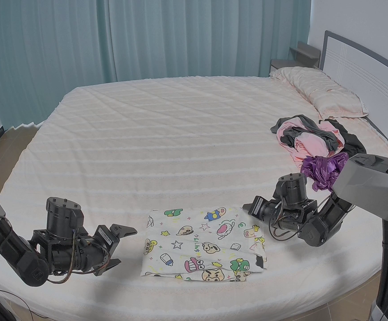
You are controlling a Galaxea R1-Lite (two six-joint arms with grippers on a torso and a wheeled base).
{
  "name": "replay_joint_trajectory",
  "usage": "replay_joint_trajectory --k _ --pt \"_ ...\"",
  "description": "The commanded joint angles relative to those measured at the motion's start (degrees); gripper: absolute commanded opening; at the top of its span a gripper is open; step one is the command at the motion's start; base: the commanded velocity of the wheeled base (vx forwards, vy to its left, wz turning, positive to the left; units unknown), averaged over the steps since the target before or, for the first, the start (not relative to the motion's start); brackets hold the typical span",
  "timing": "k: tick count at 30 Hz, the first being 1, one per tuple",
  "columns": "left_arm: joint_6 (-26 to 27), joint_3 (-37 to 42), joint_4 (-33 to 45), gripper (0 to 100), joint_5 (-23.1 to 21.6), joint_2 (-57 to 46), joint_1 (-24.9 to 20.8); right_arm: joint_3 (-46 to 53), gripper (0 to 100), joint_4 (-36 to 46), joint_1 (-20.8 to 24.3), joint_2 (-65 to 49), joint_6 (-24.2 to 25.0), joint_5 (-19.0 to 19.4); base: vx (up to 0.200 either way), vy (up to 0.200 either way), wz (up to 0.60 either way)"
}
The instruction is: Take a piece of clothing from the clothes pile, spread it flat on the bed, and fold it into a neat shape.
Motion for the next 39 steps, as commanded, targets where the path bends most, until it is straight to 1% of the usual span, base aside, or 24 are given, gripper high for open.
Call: replay_joint_trajectory --k 1,7,8,15,26,34,35,39 --pt "0.0 0.0 0.0 100 0.0 0.1 0.0 -0.9 0 -0.1 -1.4 1.0 0.0 0.0 0.0 0.0 0.0" --pt "0.0 0.0 0.0 100 0.0 0.1 0.0 -1.8 0 -0.2 -2.3 1.7 0.4 0.0 0.0 0.0 0.0" --pt "0.0 0.0 0.0 100 0.0 0.1 0.0 -2.4 0 -0.2 -2.7 1.7 1.4 -0.1 0.0 0.0 0.0" --pt "0.0 -0.1 0.0 100 0.0 0.2 0.0 -4.0 0 -0.3 -3.6 2.3 3.3 -0.2 0.0 0.0 0.0" --pt "0.0 -0.1 0.0 100 0.0 0.6 0.0 -4.4 0 -0.2 -5.0 2.7 3.3 -0.3 0.0 0.0 0.0" --pt "0.0 -0.1 0.0 100 0.0 0.6 0.0 -3.9 0 0.4 -5.0 2.7 3.0 -0.3 0.0 0.0 0.0" --pt "0.0 -0.1 0.0 100 0.0 0.6 0.1 -3.9 100 0.4 -5.3 2.4 3.0 -0.3 0.0 0.0 0.0" --pt "0.0 -0.1 0.0 100 0.0 0.6 0.1 -3.2 100 0.4 -6.5 0.9 3.0 -0.3 0.0 0.0 0.0"
